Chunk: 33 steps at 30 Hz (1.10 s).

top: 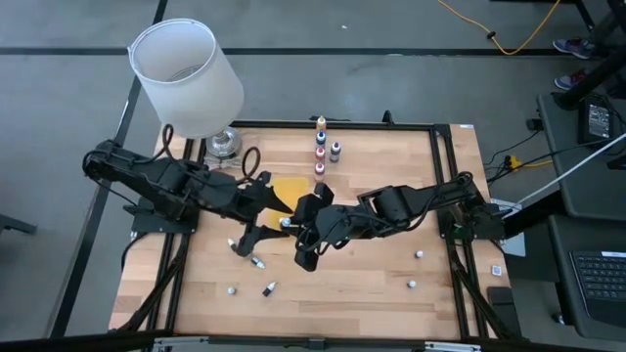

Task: Pick & Place food coloring
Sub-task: Put the small red bottle into the yellow bin

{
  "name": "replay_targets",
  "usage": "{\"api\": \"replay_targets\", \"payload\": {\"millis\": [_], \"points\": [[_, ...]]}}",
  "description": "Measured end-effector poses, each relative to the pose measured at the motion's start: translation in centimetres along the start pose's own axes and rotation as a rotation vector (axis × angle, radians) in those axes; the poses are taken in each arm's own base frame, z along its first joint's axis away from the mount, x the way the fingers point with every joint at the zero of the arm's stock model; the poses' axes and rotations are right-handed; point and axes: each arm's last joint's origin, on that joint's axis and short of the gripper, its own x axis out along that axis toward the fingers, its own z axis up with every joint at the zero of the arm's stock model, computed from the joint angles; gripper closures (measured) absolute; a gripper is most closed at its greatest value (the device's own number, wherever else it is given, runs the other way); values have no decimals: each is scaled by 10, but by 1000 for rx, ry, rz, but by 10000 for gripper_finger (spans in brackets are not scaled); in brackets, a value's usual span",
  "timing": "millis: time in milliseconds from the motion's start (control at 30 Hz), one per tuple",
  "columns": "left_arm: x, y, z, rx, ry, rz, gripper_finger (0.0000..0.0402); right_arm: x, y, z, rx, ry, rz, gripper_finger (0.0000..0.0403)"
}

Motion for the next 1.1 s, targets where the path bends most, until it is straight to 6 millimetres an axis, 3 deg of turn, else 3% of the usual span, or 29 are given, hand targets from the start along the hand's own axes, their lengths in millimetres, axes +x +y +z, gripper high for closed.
{"api": "replay_targets", "payload": {"millis": [267,600,1100], "points": [[-5,-1,5,-15,-49,-12,205,0,-1,-1,-5,12,-7,325],[-8,0,4,-24,-36,-23,233,0,-1,-2,-6,16,-9,327],[-8,1,4,-24,-43,9,311,0,-1,-1,-5,12,-14,327]]}}
